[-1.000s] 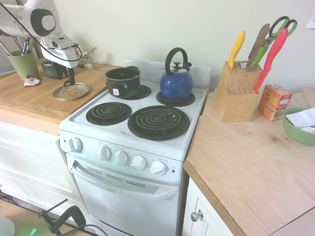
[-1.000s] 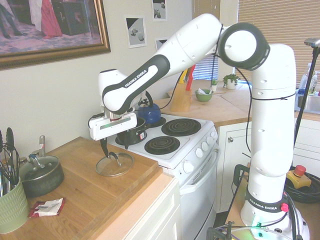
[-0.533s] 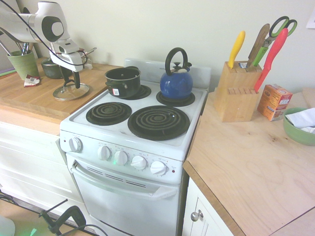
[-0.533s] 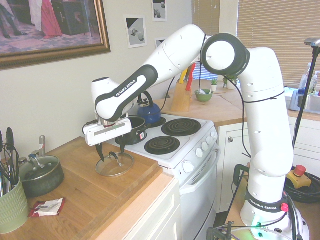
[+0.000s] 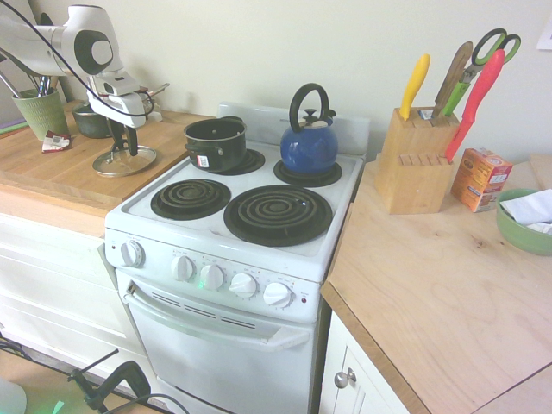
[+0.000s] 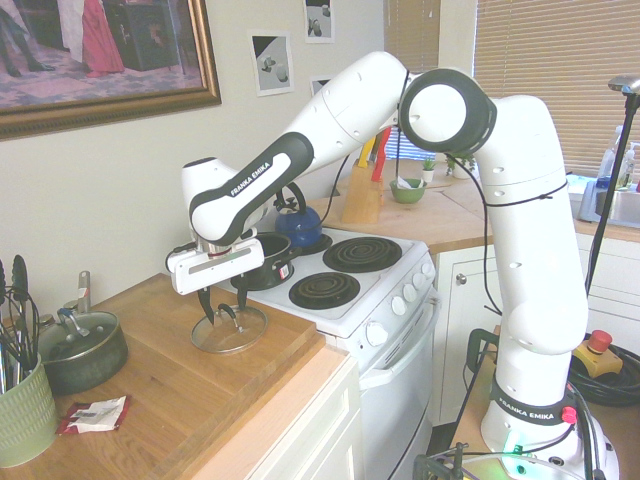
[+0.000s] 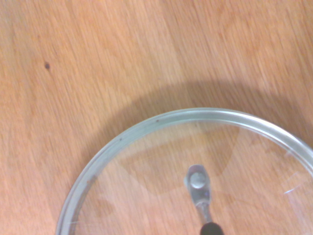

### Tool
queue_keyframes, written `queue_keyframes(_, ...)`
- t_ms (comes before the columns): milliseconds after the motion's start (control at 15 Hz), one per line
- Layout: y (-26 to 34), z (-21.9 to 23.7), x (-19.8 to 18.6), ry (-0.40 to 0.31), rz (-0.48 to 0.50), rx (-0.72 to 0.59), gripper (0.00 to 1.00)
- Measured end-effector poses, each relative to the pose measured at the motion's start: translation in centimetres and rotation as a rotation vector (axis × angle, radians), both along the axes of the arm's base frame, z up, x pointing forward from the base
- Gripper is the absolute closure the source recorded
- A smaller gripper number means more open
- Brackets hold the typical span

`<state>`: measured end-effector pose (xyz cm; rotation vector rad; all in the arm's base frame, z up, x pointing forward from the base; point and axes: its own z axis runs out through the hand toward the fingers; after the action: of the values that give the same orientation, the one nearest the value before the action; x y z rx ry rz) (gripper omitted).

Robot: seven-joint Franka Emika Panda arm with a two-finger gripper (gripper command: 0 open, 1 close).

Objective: Cover the lid of the pot

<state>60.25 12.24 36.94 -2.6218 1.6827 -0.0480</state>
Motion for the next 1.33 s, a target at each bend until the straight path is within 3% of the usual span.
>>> queue_keyframes(1333,-0.9,1.6,-0.1,-0.031,-0.007,0.002,1.00)
